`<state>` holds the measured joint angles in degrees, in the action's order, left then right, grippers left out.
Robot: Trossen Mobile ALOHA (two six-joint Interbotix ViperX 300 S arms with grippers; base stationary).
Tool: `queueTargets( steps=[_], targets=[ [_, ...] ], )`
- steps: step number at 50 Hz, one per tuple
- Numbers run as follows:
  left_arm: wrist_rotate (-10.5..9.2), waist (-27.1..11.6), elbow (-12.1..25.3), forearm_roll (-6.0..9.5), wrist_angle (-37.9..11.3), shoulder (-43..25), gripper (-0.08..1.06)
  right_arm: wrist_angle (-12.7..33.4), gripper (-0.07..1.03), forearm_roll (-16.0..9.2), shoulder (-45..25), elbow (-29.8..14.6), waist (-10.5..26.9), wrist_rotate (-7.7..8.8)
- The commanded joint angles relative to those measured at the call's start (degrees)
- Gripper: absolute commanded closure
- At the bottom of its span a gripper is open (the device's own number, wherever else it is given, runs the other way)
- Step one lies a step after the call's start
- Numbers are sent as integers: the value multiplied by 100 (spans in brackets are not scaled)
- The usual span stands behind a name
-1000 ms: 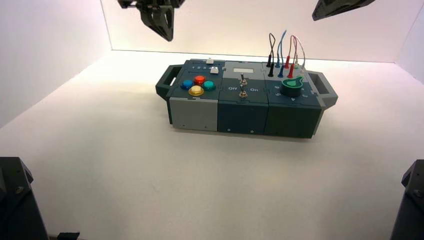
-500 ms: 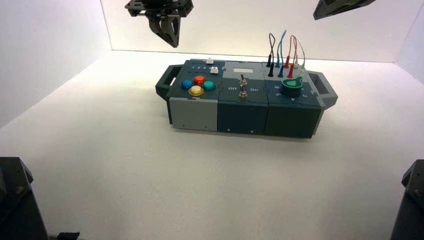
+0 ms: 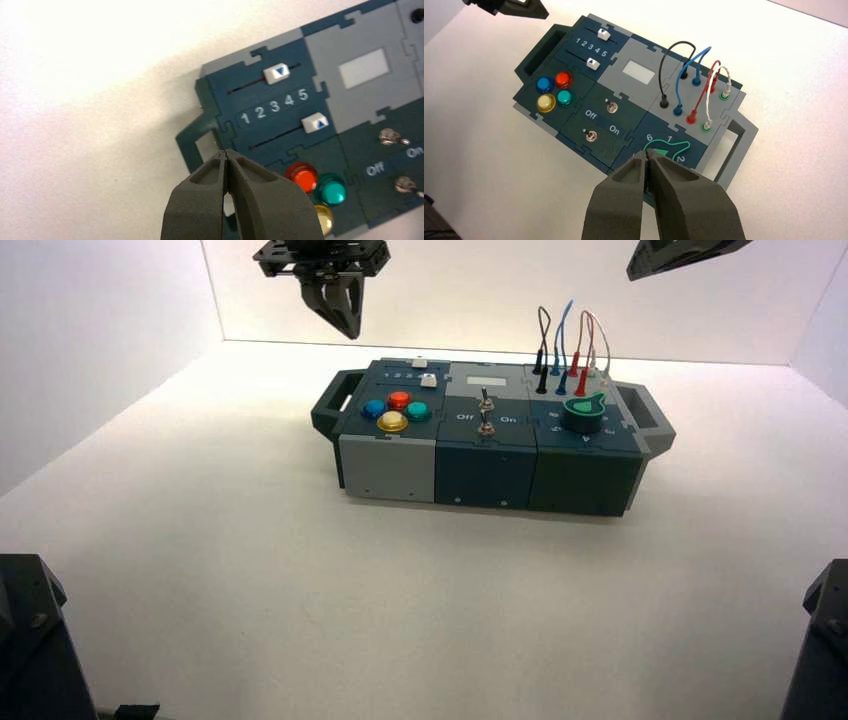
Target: Move the bottom slider to position 5.
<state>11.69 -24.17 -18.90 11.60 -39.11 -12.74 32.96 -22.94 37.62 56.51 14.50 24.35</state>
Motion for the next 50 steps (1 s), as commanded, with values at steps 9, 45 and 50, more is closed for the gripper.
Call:
queueTargets(
  steps=[9,45,50],
  targets=[
    [-9,-185,149,35,-18,-26,101,-114,98,18,26,-53,0,26],
    [-308,-439,281,141,-26,-439,101,-167,98,62,62,-18,0,26],
    [-334,-439,334,149,-26,-483,101,-176,98,70,70,-18,0,26]
  ],
)
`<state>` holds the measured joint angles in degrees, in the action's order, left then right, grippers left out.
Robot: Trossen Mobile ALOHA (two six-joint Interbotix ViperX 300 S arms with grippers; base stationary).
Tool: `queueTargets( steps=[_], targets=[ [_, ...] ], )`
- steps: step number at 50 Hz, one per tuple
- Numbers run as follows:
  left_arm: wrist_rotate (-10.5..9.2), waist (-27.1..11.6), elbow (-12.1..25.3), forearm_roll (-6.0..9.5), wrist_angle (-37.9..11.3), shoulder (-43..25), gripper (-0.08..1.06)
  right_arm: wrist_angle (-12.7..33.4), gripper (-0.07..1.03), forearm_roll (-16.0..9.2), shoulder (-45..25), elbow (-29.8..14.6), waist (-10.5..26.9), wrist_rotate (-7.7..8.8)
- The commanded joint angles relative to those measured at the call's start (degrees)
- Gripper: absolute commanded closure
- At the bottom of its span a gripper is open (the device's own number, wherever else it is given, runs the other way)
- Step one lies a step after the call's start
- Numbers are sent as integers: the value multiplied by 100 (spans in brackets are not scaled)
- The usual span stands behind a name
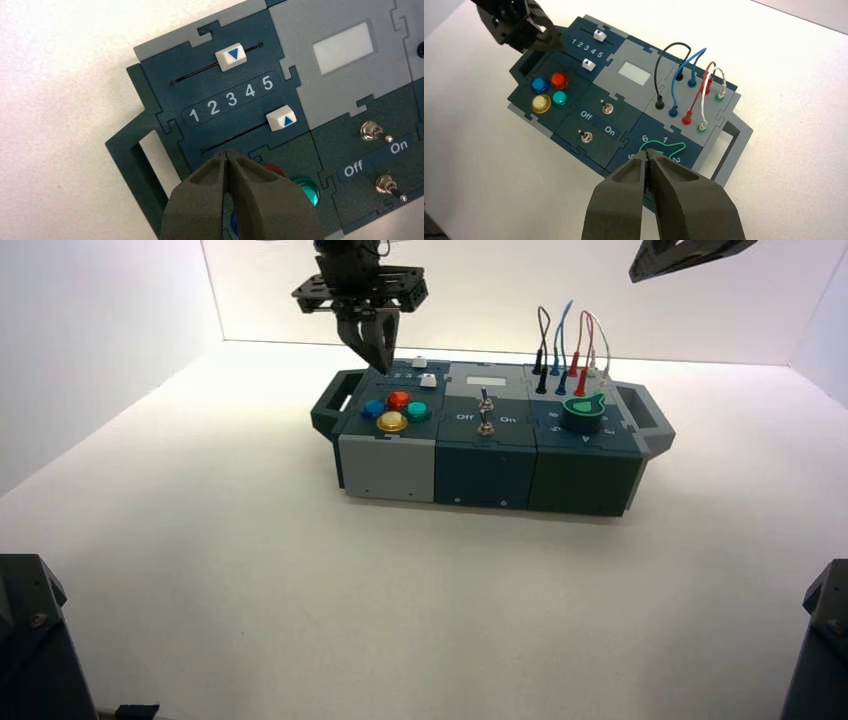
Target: Move the bottom slider to position 5.
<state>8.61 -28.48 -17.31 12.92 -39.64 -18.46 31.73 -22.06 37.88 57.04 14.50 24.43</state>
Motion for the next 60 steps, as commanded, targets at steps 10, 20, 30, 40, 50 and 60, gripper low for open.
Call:
queueTargets(
  steps=[10,20,30,40,50,60],
  targets=[
    [-132,-35,316,70,26,-35,101,-44,98,-18,44,-79,0,18],
    [-149,-176,360,158,0,-123,101,-44,98,-18,44,-88,0,18],
    [-193,-343,483,229,-9,-255,101,-44,98,-26,44,-79,0,18],
    [-202,-387,536,264,0,-299,101,-44,98,-26,62,-88,0,18],
    [-202,-413,589,272,-9,-316,101,-26,98,-26,70,-79,0,18],
    [-202,-448,615,290,0,-316,101,-26,98,-18,70,-79,0,18]
  ],
)
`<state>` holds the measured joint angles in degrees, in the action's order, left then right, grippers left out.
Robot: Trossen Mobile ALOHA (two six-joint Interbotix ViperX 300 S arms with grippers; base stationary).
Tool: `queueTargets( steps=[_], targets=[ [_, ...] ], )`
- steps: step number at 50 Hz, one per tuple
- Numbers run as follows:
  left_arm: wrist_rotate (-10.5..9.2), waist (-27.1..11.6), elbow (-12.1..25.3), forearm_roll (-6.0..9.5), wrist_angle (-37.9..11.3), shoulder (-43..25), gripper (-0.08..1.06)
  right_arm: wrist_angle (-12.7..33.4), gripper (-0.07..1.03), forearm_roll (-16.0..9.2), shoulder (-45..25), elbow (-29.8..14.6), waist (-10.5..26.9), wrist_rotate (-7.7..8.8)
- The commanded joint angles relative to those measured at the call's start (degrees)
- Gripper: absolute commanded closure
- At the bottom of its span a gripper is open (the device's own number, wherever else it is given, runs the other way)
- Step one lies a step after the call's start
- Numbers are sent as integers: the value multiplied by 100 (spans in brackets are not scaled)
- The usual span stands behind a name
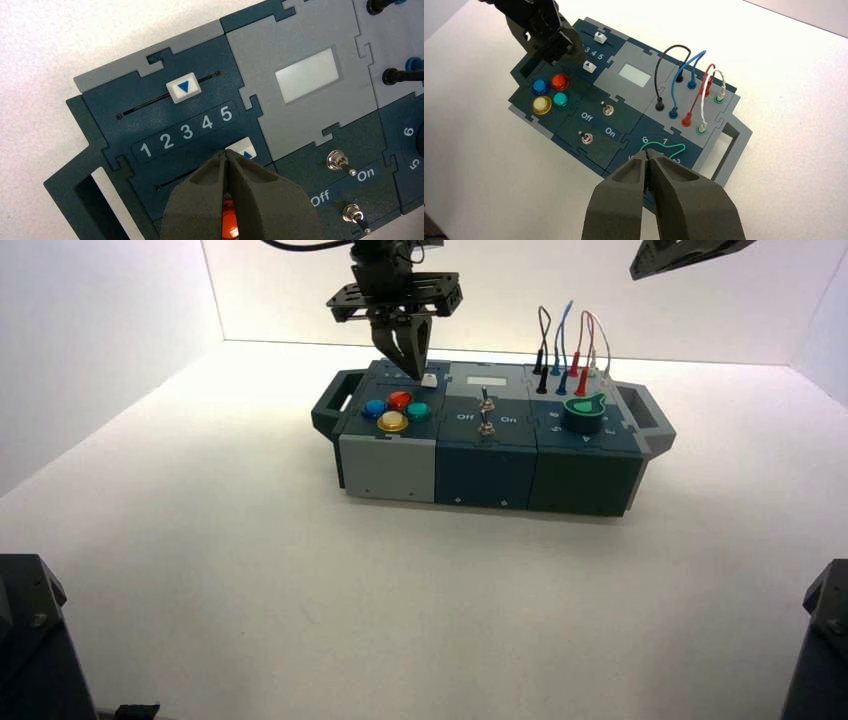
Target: Move the bottom slider to position 5.
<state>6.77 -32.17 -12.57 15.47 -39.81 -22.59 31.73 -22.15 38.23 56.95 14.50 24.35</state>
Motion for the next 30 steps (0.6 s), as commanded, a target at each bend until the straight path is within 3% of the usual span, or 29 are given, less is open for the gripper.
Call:
queueTargets(
  steps=[1,30],
  targets=[
    [-18,-79,141,35,9,88,101,-26,98,-9,35,-70,0,26],
    [-26,-79,158,-9,-167,281,101,-26,98,-18,44,-70,0,26]
  ],
)
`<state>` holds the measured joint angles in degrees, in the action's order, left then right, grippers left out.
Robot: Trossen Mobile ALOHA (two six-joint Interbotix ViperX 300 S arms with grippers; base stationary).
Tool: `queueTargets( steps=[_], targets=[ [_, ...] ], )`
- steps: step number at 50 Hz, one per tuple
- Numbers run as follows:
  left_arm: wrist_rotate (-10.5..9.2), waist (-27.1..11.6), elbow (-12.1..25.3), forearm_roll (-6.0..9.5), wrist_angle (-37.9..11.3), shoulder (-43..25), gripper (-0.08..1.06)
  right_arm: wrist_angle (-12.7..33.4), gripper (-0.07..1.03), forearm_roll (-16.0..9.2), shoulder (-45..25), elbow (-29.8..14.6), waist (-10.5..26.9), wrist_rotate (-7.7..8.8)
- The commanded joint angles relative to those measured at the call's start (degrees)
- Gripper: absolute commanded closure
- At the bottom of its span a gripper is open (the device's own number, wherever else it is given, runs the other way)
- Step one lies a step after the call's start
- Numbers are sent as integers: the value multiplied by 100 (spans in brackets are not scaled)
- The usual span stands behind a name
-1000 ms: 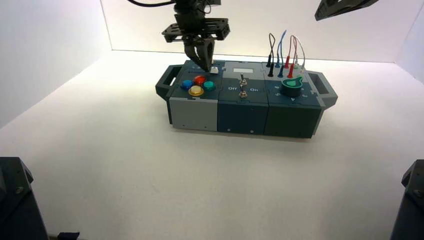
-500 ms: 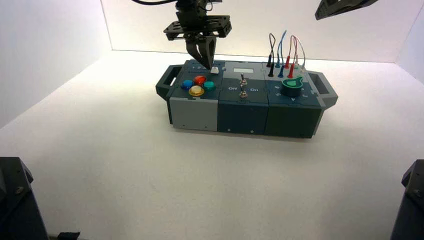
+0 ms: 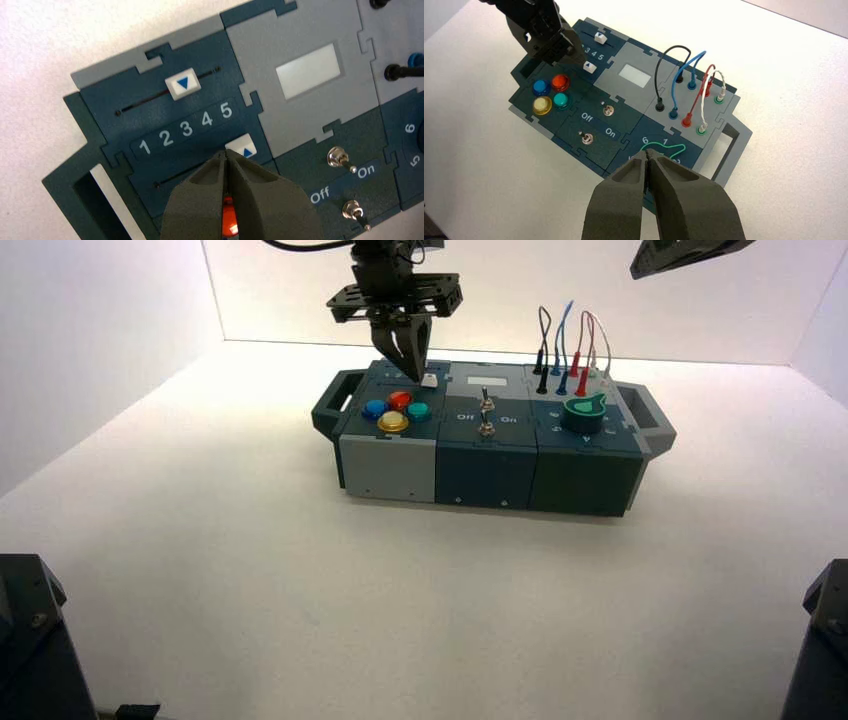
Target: Move the bottom slider to position 5.
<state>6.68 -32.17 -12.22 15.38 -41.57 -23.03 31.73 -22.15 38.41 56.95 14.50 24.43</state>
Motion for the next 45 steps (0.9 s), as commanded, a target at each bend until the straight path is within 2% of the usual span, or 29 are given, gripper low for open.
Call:
queueTargets(
  steps=[1,15,36,45],
  targets=[
    [-9,-79,123,-9,9,343,101,-26,98,-9,35,-70,0,18],
    [-132,-79,220,-79,-167,527,101,-26,98,-9,26,-62,0,18],
    [-105,-79,369,-97,-773,633,101,-18,98,-18,26,-62,0,18],
    [-79,-88,272,-97,-791,958,101,-26,98,-18,18,-62,0,18]
  ],
)
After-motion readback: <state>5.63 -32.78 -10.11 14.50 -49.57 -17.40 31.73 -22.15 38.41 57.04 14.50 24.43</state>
